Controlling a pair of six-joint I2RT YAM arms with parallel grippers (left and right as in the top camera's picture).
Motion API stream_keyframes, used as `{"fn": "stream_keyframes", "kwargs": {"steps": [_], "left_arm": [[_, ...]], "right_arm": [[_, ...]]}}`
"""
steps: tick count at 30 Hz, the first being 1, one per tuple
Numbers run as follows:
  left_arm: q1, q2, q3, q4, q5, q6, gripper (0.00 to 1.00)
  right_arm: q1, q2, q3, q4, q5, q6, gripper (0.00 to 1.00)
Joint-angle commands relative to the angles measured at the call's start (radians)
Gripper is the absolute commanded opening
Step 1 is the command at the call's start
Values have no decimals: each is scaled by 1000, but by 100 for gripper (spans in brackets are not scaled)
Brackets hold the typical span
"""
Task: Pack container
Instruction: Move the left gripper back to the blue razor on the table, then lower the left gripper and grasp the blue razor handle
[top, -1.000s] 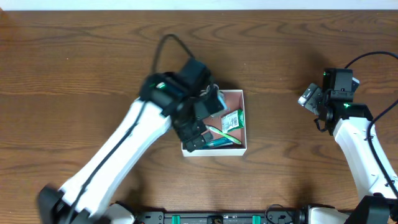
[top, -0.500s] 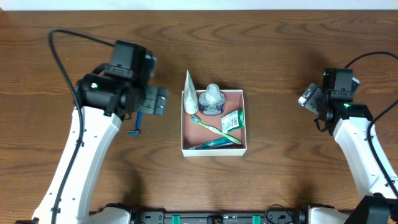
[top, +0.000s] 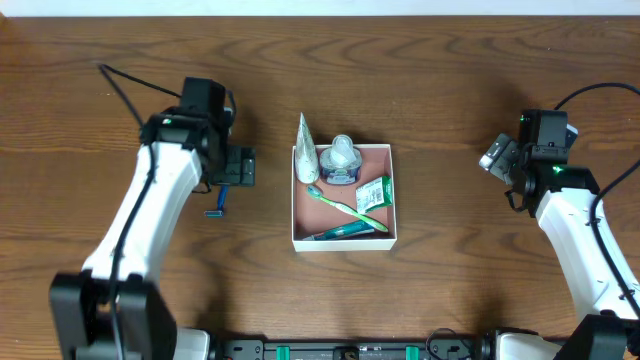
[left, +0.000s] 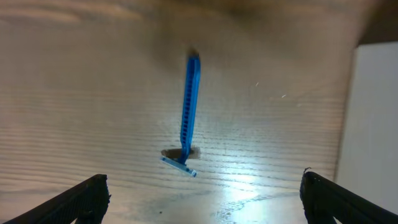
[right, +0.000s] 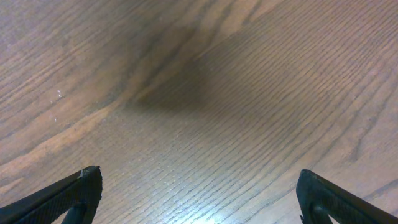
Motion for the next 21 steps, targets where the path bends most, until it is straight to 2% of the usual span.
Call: {"fn": "stream_keyframes", "kwargs": {"steps": [1, 8, 21], "left_arm": [[22, 78, -4, -1, 0, -62, 98], [59, 204, -5, -1, 29, -73, 98], [59, 240, -49, 50, 104, -39, 99]], "right_arm": [[-8, 5, 5, 0, 14, 14, 99], [-8, 5, 5, 0, 14, 14, 99], [-8, 5, 5, 0, 14, 14, 99]]}}
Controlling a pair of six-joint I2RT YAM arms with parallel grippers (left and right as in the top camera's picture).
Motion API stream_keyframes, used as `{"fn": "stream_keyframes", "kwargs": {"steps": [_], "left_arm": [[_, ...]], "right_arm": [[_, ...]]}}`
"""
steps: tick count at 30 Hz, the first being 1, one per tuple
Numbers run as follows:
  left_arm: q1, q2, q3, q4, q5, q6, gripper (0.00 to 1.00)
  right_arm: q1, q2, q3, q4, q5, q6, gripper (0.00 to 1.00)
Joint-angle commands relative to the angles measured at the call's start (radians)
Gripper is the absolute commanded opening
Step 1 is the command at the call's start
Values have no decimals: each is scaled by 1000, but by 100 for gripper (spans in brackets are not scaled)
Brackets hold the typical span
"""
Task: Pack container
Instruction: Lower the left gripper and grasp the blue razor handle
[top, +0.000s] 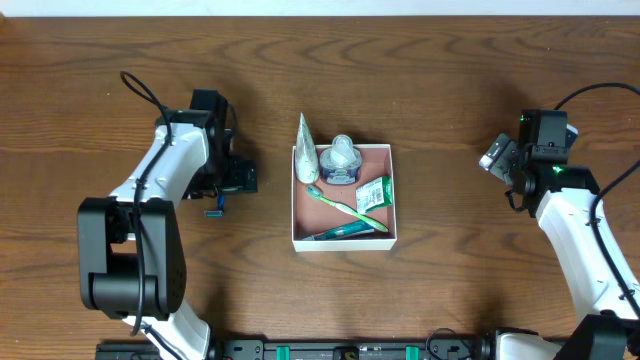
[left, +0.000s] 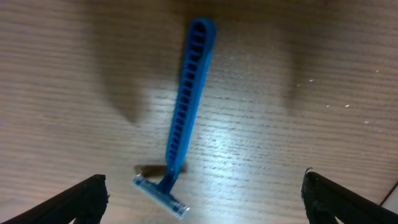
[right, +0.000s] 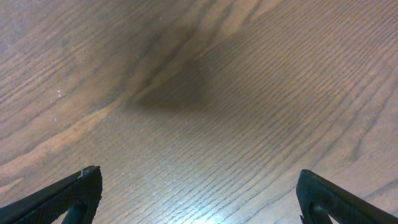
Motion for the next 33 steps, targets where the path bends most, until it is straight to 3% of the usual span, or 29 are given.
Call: {"fn": "stream_keyframes", "kwargs": {"steps": [1, 7, 10, 17, 23, 33], "left_arm": [[5, 18, -39, 17, 27, 21, 99], [5, 19, -92, 76, 27, 21, 95], [5, 19, -110, 97, 27, 21, 82], [4, 19, -114, 99, 27, 21, 38], [3, 19, -113, 99, 28, 21, 8], [3, 19, -113, 101, 31, 21, 6]], "right_arm": [[-8, 5, 5, -1, 14, 14, 99], [-8, 5, 5, -1, 14, 14, 99], [-8, 5, 5, 0, 14, 14, 99], [-8, 5, 5, 0, 14, 14, 99], [-8, 5, 5, 0, 14, 14, 99], [-8, 5, 5, 0, 14, 14, 99]]}}
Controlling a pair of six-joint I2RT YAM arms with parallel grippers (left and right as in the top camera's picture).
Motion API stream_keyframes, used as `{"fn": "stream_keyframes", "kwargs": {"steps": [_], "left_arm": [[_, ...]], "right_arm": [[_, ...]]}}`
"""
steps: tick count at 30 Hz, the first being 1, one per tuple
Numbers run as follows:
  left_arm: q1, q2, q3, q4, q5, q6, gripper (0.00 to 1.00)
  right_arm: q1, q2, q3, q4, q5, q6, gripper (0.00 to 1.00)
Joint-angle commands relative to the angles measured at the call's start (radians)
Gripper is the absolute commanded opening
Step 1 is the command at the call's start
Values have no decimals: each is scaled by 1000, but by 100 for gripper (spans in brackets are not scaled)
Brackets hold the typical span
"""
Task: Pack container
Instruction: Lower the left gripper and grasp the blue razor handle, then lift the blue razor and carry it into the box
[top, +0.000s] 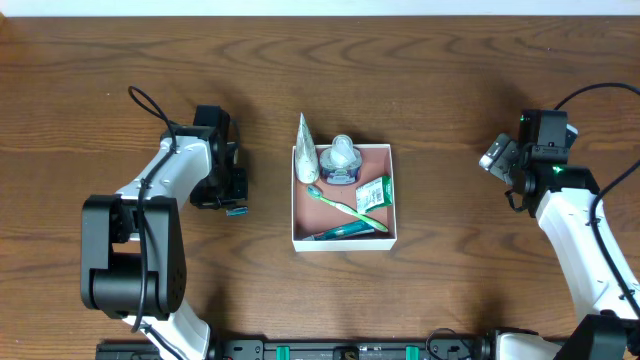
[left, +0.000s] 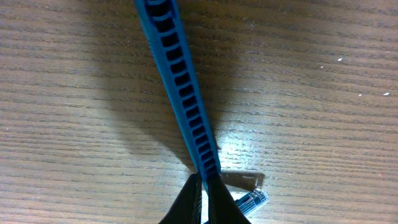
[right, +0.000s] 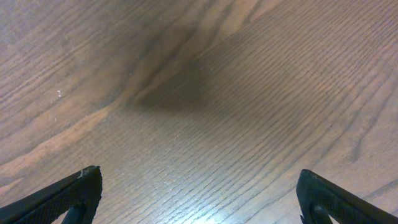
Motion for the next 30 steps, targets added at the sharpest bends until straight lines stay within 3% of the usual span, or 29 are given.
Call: {"fn": "stream_keyframes", "kwargs": {"steps": [1, 2, 3, 5, 16, 25, 30], "left_arm": [[3, 16, -4, 7, -1, 2, 11], [3, 16, -4, 11, -1, 2, 17], [3, 16, -4, 19, -1, 2, 32], [3, 16, -4, 32, -1, 2, 40], [3, 17, -17, 71, -2, -37, 41], [3, 17, -154, 221, -2, -100, 40], [3, 17, -165, 238, -2, -100, 7]], "right_arm": [[-8, 5, 5, 0, 14, 14, 99], [-8, 5, 5, 0, 14, 14, 99], [-8, 5, 5, 0, 14, 14, 99], [-8, 5, 5, 0, 14, 14, 99], [-8, 5, 5, 0, 14, 14, 99], [-8, 5, 5, 0, 14, 14, 99], [-8, 5, 5, 0, 14, 14, 99]]}}
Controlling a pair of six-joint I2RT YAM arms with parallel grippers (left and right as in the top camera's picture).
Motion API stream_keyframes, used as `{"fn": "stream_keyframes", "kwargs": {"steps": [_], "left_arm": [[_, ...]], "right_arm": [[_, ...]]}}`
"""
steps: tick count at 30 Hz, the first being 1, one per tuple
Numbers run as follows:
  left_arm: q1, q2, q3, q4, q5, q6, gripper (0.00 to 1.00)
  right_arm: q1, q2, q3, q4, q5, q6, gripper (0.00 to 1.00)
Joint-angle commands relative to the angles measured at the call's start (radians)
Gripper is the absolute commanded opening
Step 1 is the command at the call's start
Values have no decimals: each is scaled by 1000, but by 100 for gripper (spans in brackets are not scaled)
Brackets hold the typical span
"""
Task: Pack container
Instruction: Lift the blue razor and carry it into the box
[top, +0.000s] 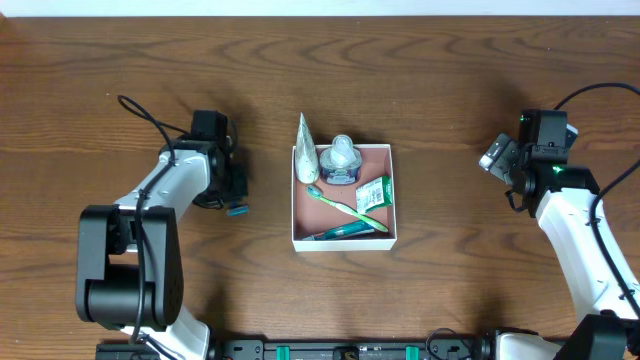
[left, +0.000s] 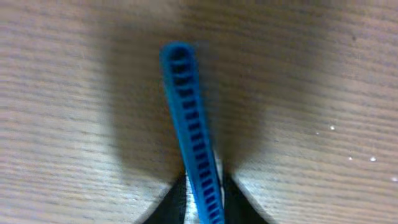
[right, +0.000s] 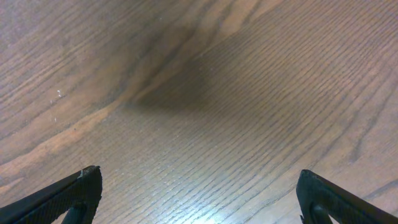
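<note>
The blue razor (left: 189, 130) is clamped by its handle near the head end in my left gripper (left: 202, 208), which is shut on it; the handle's free end points away from the camera over the wood. From overhead the left gripper (top: 231, 192) is left of the white box (top: 296, 205), with the razor's head (top: 238, 211) peeking out beneath it. The box has a pink floor and holds a white tube (top: 306, 152), a round jar (top: 341, 157), a green toothbrush (top: 345, 207) and a green packet (top: 373, 193). My right gripper (right: 199, 205) is open over bare wood.
The wooden table (top: 450, 80) stretches around the box. The right arm (top: 560, 200) rests at the right side, well away from the box. The white tube leans over the box's back left rim.
The left gripper stays shut on the razor. The whole handle end is now in view and the wood below looks blurred and farther off, so the razor seems raised slightly. The right arm has not moved.
The razor lay on the table left of the box with my left gripper open above it. The gripper was then lower over it, still open. After that it was shut on the handle, and now it holds the razor a little higher.
</note>
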Motion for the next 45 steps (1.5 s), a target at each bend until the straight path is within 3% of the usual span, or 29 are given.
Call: {"fn": "stream_keyframes", "kwargs": {"steps": [1, 7, 14, 20, 25, 31, 40, 45], "left_arm": [[-1, 64, -55, 7, 18, -10, 6], [-1, 48, -12, -48, 18, -9, 6], [-2, -45, 236, -362, 21, -5, 6], [-20, -204, 429, -565, 208, 105, 6], [-98, -382, 446, -580, 397, 277, 6], [-291, -511, 443, -577, 448, 545, 5], [-521, -438, 359, -490, 422, 793, 6], [-535, -323, 349, -462, 293, 800, 6]], "right_arm": [[-8, 5, 5, 0, 14, 14, 99], [-8, 5, 5, -1, 14, 14, 99], [-8, 5, 5, 0, 14, 14, 99], [-8, 5, 5, 0, 14, 14, 99], [-8, 5, 5, -1, 14, 14, 99], [-8, 5, 5, 0, 14, 14, 99], [-8, 5, 5, 0, 14, 14, 99], [-8, 5, 5, 0, 14, 14, 99]]}}
